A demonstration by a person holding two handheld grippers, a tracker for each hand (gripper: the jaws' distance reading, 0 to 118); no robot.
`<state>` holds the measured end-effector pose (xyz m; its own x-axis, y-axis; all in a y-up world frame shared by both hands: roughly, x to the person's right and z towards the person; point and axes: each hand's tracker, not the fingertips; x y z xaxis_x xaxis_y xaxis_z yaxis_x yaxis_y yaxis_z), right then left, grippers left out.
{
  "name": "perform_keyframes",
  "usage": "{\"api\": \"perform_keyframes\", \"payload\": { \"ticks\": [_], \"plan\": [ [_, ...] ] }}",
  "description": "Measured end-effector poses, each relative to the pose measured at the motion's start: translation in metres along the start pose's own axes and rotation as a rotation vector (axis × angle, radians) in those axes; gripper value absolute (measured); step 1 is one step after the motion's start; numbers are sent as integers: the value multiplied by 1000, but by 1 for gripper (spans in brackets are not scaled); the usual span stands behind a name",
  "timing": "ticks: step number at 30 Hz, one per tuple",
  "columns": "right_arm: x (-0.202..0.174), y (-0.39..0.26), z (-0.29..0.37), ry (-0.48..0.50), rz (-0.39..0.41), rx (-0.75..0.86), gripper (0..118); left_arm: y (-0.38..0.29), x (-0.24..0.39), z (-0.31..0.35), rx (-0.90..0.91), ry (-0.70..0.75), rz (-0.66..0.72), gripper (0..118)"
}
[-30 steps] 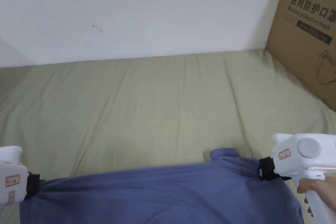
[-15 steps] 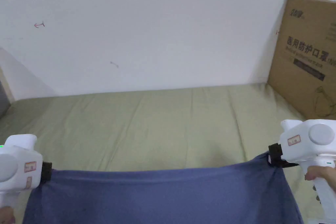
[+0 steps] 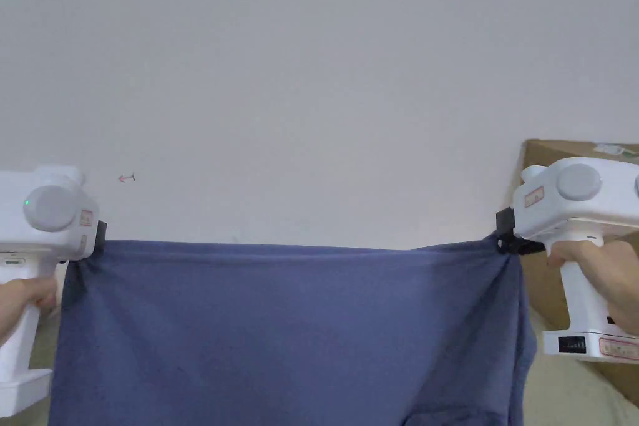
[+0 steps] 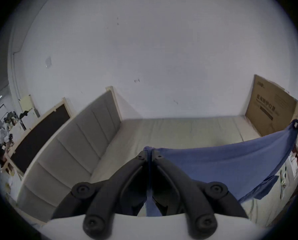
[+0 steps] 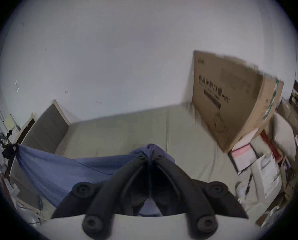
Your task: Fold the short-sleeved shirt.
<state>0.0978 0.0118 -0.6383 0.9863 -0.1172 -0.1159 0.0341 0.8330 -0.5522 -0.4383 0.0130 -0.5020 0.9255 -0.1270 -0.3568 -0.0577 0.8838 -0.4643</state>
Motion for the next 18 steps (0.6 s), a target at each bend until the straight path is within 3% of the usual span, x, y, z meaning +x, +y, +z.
{"api": "perform_keyframes", "payload": {
  "ticks": [10,14,18],
  "plan": [
    [-50,147,63,-58,4,251,2,141,-20,23,201,92,103,2],
    [-59,182,96,-36,-5,359,2,168,-29,48,352,107,143,2],
    [-68,188,104,-26,16,391,2,169,-32,49,333,117,117,2]
  ]
}}
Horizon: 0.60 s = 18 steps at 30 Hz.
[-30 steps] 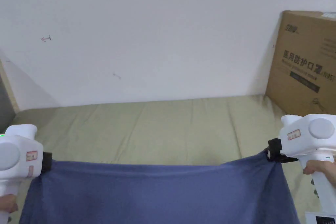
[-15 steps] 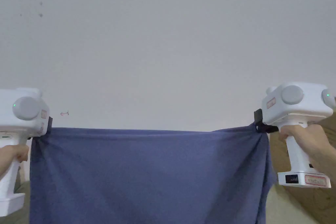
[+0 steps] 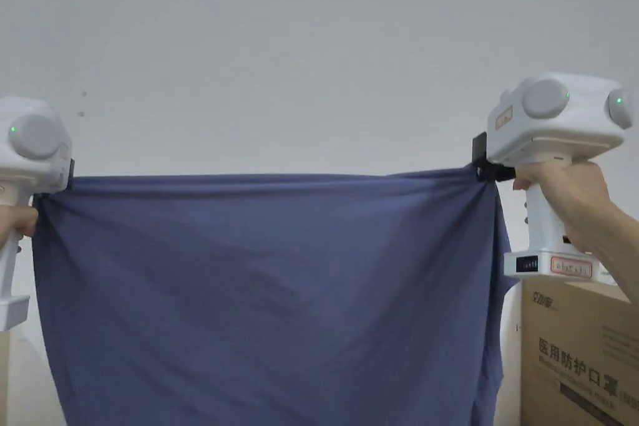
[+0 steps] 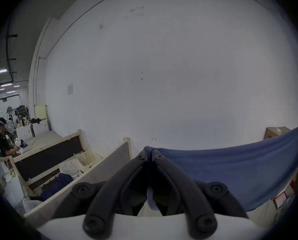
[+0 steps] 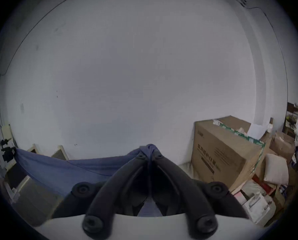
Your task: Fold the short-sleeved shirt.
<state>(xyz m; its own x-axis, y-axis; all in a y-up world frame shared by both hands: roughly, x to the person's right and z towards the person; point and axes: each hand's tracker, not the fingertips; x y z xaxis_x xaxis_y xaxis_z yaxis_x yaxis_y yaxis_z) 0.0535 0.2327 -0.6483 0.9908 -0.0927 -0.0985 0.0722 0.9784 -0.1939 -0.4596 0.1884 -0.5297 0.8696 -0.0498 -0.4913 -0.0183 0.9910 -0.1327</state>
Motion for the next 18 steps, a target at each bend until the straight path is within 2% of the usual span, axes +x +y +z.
{"api": "perform_keyframes", "payload": {
  "ticks": [3,7,13,18],
  "plan": [
    [-5,-26,-9,-21,83,-37,2,-29,2,-10,-23,-23,14,2],
    [4,-92,-41,-13,44,-155,2,-102,12,-30,-95,-32,-11,2],
    [21,-254,-107,-38,48,-445,2,-277,37,-85,-428,-72,-99,2],
    [24,-395,-151,-49,56,-659,2,-408,54,-113,-584,-56,-135,2]
  ]
}}
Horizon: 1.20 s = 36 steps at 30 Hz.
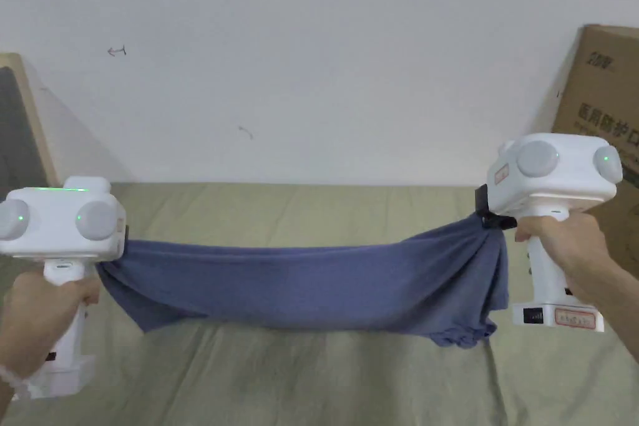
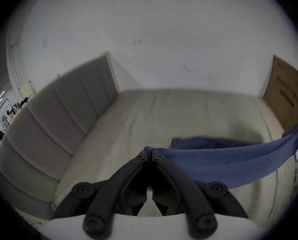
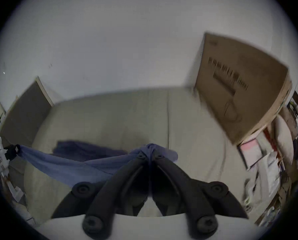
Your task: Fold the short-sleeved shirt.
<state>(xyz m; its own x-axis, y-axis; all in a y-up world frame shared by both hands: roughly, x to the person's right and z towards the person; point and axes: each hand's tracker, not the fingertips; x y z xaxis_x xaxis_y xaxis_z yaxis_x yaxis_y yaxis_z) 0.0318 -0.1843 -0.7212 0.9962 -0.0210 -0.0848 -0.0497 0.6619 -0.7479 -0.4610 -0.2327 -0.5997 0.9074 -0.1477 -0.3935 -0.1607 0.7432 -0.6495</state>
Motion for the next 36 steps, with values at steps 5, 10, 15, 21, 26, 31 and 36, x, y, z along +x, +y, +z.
{"api": "perform_keyframes", "payload": {
  "ticks": [5,10,15,21,26,31,36],
  "plan": [
    [2,-60,-86,-11,-29,-131,2,-64,10,-65,-141,37,-5,2],
    [5,-87,-113,-21,-27,-197,2,-98,13,-85,-195,26,-16,2],
    [12,-92,-89,-14,-33,-174,2,-109,4,-62,-172,-4,-33,2],
    [15,-146,-15,-20,93,-94,2,-149,-24,10,-164,-84,3,2],
    [35,-242,44,44,29,-101,2,-216,-51,82,-138,-88,-29,2],
    [54,-355,101,35,-25,-147,2,-294,-73,150,-156,-86,-59,2],
    [72,-433,172,48,-90,-173,2,-358,-107,195,-201,-94,-37,2]
  ]
}}
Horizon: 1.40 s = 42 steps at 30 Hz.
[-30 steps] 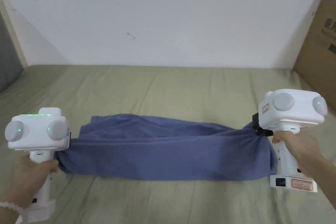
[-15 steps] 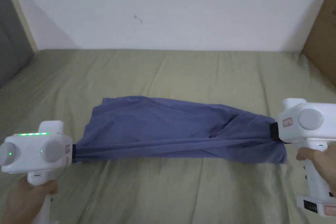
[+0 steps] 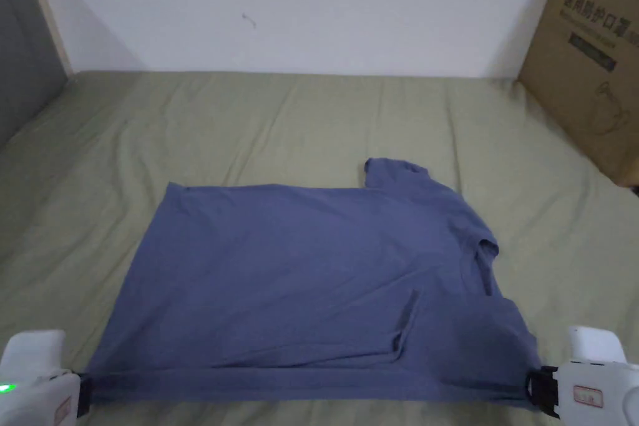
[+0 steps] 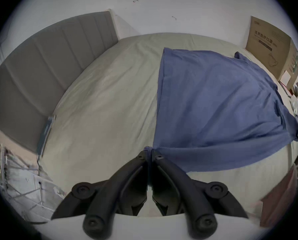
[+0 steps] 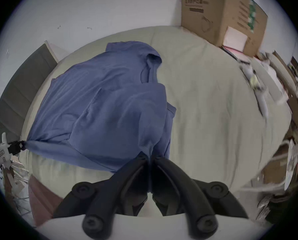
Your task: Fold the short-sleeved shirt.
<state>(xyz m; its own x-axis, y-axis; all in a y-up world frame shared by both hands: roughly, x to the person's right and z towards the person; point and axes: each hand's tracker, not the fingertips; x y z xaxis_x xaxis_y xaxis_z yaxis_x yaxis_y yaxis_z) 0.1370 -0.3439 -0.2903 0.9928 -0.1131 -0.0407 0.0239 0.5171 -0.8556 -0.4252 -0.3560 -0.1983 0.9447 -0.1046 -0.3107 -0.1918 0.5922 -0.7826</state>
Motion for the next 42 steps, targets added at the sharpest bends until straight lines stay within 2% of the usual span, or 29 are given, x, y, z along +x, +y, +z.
{"api": "perform_keyframes", "payload": {
  "ticks": [3,5,6,7,8,9,10,11,12,15,17,18,19,20,21,23,26,29,30,33,34,38,39,40,42],
  "plan": [
    [14,-27,-2,9,-85,-10,2,-25,-8,9,-28,-67,93,2],
    [14,-34,-2,3,-87,-11,2,-33,-7,11,-17,-62,82,3],
    [10,-35,2,-1,-86,-1,2,-35,-5,11,-1,-59,67,7],
    [5,-35,7,0,-83,14,2,-33,-3,13,5,-48,56,17],
    [3,-34,9,-5,-74,37,4,-32,-2,15,6,-31,46,33],
    [1,-32,10,-7,-62,41,17,-30,-3,16,5,-33,47,55],
    [-1,-29,12,-14,-47,38,37,-29,-5,17,10,-41,60,71],
    [-1,-27,8,-32,-26,41,62,-28,-7,20,16,-66,75,84],
    [-3,-25,11,-49,-3,41,87,-26,-9,24,18,-77,87,90],
    [-11,-21,31,-59,46,93,88,-25,-11,43,60,-94,114,90],
    [-18,-20,43,-65,71,106,86,-25,-10,54,66,-97,110,89],
    [-21,-23,47,-50,93,130,77,-28,-7,64,74,-109,110,79],
    [-25,-25,50,-43,107,141,62,-30,-7,68,83,-132,109,60],
    [-30,-28,52,-41,129,143,39,-33,-5,73,80,-159,101,34],
    [-35,-33,52,-56,155,148,5,-38,-4,74,80,-174,102,2],
    [-43,-43,47,-65,181,155,0,-48,-1,70,66,-174,104,0],
    [-47,-54,35,5,140,89,0,-62,4,65,12,-190,97,0],
    [-50,-60,29,4,132,63,0,-70,3,63,36,-129,66,1],
    [-51,-62,28,6,129,62,0,-68,1,64,38,-117,68,14],
    [-52,-62,26,16,118,41,0,-57,-15,49,22,-114,124,99],
    [-52,-62,24,19,114,35,0,-51,-20,48,33,-116,156,105],
    [-50,-62,19,23,98,9,0,-32,-30,21,17,-171,224,105],
    [-50,-62,20,21,98,5,0,-29,-30,12,2,-186,222,98],
    [-50,-62,19,17,98,-2,0,-26,-28,6,-18,-182,222,78],
    [-49,-62,16,8,96,-16,0,-25,-22,-3,-23,-173,207,3]
  ]
}}
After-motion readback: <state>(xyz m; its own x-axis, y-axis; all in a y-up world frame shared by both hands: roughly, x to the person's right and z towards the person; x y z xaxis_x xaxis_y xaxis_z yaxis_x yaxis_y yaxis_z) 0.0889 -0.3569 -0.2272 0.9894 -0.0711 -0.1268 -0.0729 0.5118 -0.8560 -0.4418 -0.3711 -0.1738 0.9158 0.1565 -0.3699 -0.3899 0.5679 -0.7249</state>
